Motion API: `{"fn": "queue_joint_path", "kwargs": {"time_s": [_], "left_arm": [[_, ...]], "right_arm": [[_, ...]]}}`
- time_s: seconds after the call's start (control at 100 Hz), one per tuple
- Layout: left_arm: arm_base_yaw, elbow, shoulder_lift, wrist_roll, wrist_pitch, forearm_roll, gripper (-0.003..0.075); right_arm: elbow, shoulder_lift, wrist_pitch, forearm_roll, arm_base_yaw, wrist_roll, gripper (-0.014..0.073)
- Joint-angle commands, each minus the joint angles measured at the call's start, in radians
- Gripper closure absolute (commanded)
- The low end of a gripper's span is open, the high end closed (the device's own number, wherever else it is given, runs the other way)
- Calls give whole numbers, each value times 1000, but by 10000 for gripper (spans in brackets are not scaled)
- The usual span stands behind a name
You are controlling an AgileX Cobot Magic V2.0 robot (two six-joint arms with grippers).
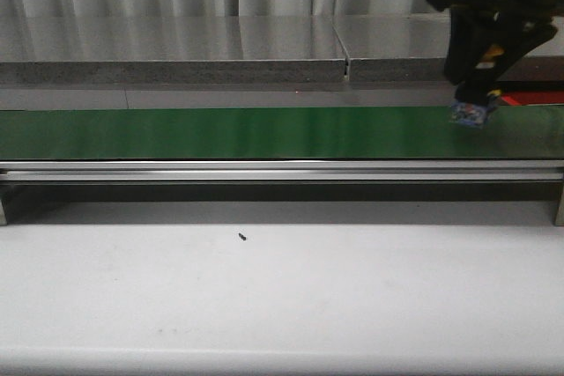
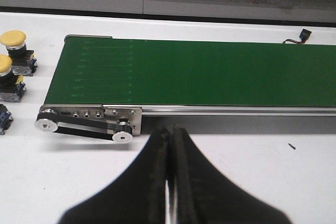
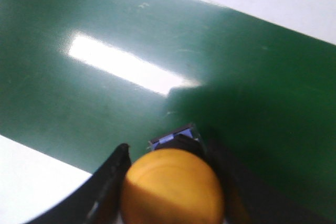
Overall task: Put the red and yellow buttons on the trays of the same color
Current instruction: 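Lower the right gripper onto the yellow button on the belt and grasp, then place the yellow button in the yellow tray and open the right gripper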
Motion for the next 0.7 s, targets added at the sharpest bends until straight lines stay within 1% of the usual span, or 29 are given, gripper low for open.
{"fn": "queue_joint_path", "kwargs": {"time_s": [0.0,0.18,0.26,0.38,0.54,0.69], "left_arm": [[-6,-28,4,-3,-67,-13,739],[-6,-28,4,-3,-67,-13,739],[-6,-28,4,-3,-67,-13,739],[-6,-28,4,-3,-67,-13,739],[-6,-28,4,-3,-69,-13,739],[-6,-28,4,-3,-69,-13,739]], "right_arm": [[-34,-109,11,3,-69,11,407],[-26,-178,66,2,-272,30,407],[-17,-182,67,2,-364,36,407],[26,-174,47,2,-463,40,407],[124,-152,-43,2,-542,40,407],[176,-97,-127,2,-557,40,407]]}}
